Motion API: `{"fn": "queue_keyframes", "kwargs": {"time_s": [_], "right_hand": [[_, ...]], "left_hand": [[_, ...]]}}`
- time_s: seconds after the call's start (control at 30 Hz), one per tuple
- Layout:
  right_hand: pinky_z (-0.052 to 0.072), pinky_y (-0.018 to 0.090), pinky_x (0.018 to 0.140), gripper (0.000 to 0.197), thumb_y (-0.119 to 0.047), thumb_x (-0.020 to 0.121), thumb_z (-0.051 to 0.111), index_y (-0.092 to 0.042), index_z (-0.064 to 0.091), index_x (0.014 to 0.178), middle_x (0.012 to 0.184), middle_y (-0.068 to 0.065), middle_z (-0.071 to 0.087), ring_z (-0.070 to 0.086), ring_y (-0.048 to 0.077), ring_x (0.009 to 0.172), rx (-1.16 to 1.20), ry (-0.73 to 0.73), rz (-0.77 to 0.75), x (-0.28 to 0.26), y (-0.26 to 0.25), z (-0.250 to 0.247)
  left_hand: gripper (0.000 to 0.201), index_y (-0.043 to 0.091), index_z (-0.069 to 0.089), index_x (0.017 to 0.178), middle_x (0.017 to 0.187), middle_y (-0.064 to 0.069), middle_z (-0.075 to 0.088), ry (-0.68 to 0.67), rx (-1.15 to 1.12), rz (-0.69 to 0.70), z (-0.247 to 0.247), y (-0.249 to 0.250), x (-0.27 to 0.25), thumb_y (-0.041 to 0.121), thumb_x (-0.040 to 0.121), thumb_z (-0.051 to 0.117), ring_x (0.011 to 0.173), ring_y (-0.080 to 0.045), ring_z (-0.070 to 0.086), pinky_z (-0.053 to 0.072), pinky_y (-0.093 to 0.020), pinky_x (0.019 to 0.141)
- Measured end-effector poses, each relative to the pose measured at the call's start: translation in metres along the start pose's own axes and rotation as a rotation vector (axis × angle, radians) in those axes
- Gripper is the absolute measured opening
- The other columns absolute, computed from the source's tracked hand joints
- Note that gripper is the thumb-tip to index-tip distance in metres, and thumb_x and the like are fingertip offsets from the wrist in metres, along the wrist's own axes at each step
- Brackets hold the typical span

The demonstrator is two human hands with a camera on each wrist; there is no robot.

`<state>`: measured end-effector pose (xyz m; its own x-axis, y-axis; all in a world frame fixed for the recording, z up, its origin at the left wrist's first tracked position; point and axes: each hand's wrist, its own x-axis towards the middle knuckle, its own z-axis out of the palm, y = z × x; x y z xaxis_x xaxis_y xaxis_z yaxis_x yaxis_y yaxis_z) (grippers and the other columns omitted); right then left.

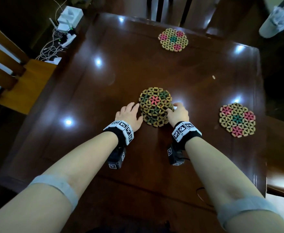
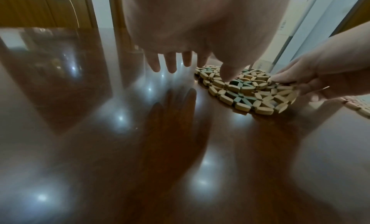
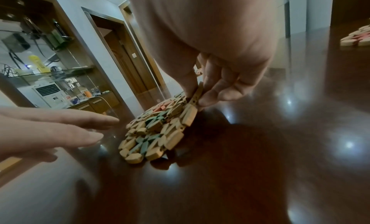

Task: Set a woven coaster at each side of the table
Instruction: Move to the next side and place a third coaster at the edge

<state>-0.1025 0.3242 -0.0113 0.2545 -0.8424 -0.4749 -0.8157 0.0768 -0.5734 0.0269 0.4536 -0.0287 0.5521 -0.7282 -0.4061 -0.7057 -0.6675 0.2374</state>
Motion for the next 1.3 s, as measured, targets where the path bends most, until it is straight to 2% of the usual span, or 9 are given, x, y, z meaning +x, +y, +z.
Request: {"fn": "queue_keyframes", "kwargs": {"time_s": [0.2, 0.43, 0.6, 0.7, 0.83, 0.93, 1.13, 1.2, 1.3], "right_hand": [[0.042, 0.028, 0.097, 0.038, -0.018, 0.094, 0.047, -0.010, 0.055, 0.130, 0.130, 0.012, 0.061, 0.057, 0.027, 0.120, 0.156, 0.058, -0.106, -0.011, -0.015, -0.003], [0.051, 0.033, 0.088, 0.029, -0.026, 0.084, 0.053, -0.015, 0.070, 0.104, 0.101, 0.004, 0.072, 0.065, 0.025, 0.097, 0.226, 0.184, -0.075, -0.037, -0.027, -0.032], [0.053, 0.033, 0.085, 0.028, -0.028, 0.083, 0.053, -0.017, 0.071, 0.101, 0.098, 0.003, 0.072, 0.066, 0.022, 0.091, 0.270, 0.255, -0.094, -0.080, -0.018, -0.041], [0.055, 0.039, 0.085, 0.023, -0.022, 0.080, 0.053, -0.018, 0.072, 0.095, 0.093, 0.002, 0.073, 0.067, 0.021, 0.089, 0.384, 0.235, -0.150, -0.110, -0.013, -0.036], [0.050, 0.033, 0.070, 0.021, -0.010, 0.081, 0.052, -0.019, 0.069, 0.090, 0.076, -0.006, 0.065, 0.061, 0.017, 0.078, 0.545, 0.224, -0.164, -0.157, -0.005, -0.018], [0.053, 0.034, 0.081, 0.025, -0.013, 0.083, 0.048, -0.021, 0.067, 0.096, 0.094, -0.001, 0.069, 0.065, 0.018, 0.090, 0.554, 0.270, -0.142, -0.190, 0.006, -0.001], [0.050, 0.031, 0.082, 0.031, -0.016, 0.086, 0.048, -0.016, 0.064, 0.112, 0.108, 0.003, 0.068, 0.064, 0.021, 0.095, 0.394, 0.224, -0.104, -0.238, 0.035, 0.026], [0.052, 0.036, 0.073, 0.031, -0.014, 0.086, 0.048, -0.017, 0.063, 0.114, 0.100, 0.006, 0.069, 0.064, 0.023, 0.086, 0.408, 0.138, -0.049, -0.249, 0.048, 0.033], [0.045, 0.029, 0.055, 0.033, -0.010, 0.090, 0.045, -0.017, 0.059, 0.119, 0.079, -0.003, 0.064, 0.061, 0.016, 0.064, 0.435, 0.007, 0.059, -0.261, 0.066, 0.038]], "left_hand": [[0.065, 0.022, 0.019, 0.150, 0.158, -0.001, 0.023, -0.001, -0.063, -0.001, -0.009, -0.004, -0.004, 0.045, 0.094, 0.042, 0.142, -0.026, 0.026, 0.027, -0.044, 0.112], [0.056, 0.017, 0.029, 0.146, 0.151, -0.009, 0.037, -0.012, -0.154, -0.016, -0.032, 0.007, -0.016, 0.046, 0.098, 0.027, 0.138, -0.031, 0.034, 0.030, -0.045, 0.109], [0.056, 0.015, 0.045, 0.135, 0.135, -0.014, 0.054, -0.057, -0.123, 0.052, -0.045, 0.011, -0.045, 0.049, 0.098, 0.019, 0.125, -0.036, 0.046, 0.038, -0.045, 0.099], [0.061, 0.017, 0.040, 0.140, 0.137, -0.014, 0.052, -0.114, -0.166, 0.060, -0.047, 0.009, -0.070, 0.055, 0.097, 0.018, 0.125, -0.036, 0.048, 0.039, -0.044, 0.100], [0.066, 0.007, 0.032, 0.143, 0.137, -0.018, 0.053, -0.183, -0.379, 0.040, -0.037, 0.000, -0.099, 0.053, 0.096, 0.029, 0.120, -0.035, 0.055, 0.044, -0.039, 0.095], [0.064, 0.001, 0.034, 0.140, 0.112, -0.019, 0.065, -0.164, -0.540, -0.023, -0.026, -0.015, -0.123, 0.046, 0.094, 0.042, 0.100, -0.034, 0.066, 0.051, -0.034, 0.079], [0.040, 0.009, 0.059, 0.125, 0.123, -0.015, 0.064, -0.114, -0.591, 0.007, -0.008, -0.060, -0.161, 0.024, 0.088, 0.056, 0.108, -0.034, 0.063, 0.054, -0.044, 0.092], [0.041, 0.009, 0.059, 0.125, 0.123, -0.012, 0.065, -0.096, -0.586, 0.015, -0.001, -0.072, -0.171, 0.022, 0.086, 0.061, 0.106, -0.033, 0.065, 0.054, -0.043, 0.091], [0.041, 0.013, 0.061, 0.120, 0.117, -0.010, 0.067, -0.075, -0.586, 0.025, 0.011, -0.084, -0.180, 0.024, 0.081, 0.069, 0.101, -0.030, 0.067, 0.055, -0.042, 0.089]]}}
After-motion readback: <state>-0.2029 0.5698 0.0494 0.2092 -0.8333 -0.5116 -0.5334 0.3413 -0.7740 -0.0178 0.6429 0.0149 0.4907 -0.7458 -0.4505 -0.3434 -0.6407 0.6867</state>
